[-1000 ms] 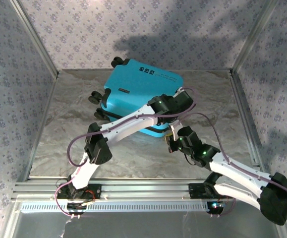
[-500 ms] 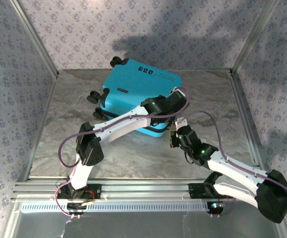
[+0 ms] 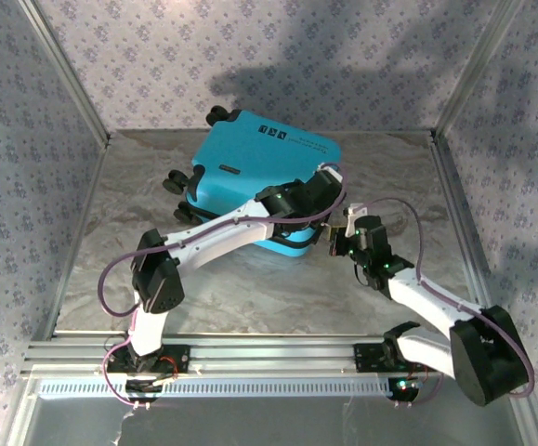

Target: Pack the luggage

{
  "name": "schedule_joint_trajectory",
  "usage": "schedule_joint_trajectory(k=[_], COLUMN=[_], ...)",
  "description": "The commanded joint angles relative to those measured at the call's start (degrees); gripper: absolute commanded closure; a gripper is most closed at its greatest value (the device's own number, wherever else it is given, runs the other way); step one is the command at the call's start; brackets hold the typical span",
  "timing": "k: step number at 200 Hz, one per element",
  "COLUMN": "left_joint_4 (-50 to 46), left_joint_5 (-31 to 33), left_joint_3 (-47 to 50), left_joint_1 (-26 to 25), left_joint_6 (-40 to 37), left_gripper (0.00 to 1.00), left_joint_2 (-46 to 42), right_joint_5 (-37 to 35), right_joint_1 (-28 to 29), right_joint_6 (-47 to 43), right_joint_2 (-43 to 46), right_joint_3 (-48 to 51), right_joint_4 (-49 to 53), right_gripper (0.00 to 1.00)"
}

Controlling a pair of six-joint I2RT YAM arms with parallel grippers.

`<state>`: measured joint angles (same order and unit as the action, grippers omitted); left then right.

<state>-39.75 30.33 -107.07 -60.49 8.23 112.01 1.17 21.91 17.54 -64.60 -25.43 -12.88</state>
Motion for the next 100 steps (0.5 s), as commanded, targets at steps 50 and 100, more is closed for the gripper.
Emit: schedule_joint_trajectory(k=[50,100], left_joint_4=[-13.78,-12.90], left_joint_5=[5.37,5.09], left_joint_3=[6.61,8.86], left_joint_1=[3.54,3.10], left_joint_6=[-0.57,-0.41], left_gripper=[0.42,0.43], left_joint_2=[-3.27,-4.75], right_joint_5=[-2.81,3.52], right_joint_1=[-12.98,-17.60], right_joint_6=[-0.09,-0.27], right_joint_2=[-11.49,-22.32], right_joint_3=[-7.87,-16.56], right_joint_4=[-5.20,-6.50], right_gripper=[1.00,1.00])
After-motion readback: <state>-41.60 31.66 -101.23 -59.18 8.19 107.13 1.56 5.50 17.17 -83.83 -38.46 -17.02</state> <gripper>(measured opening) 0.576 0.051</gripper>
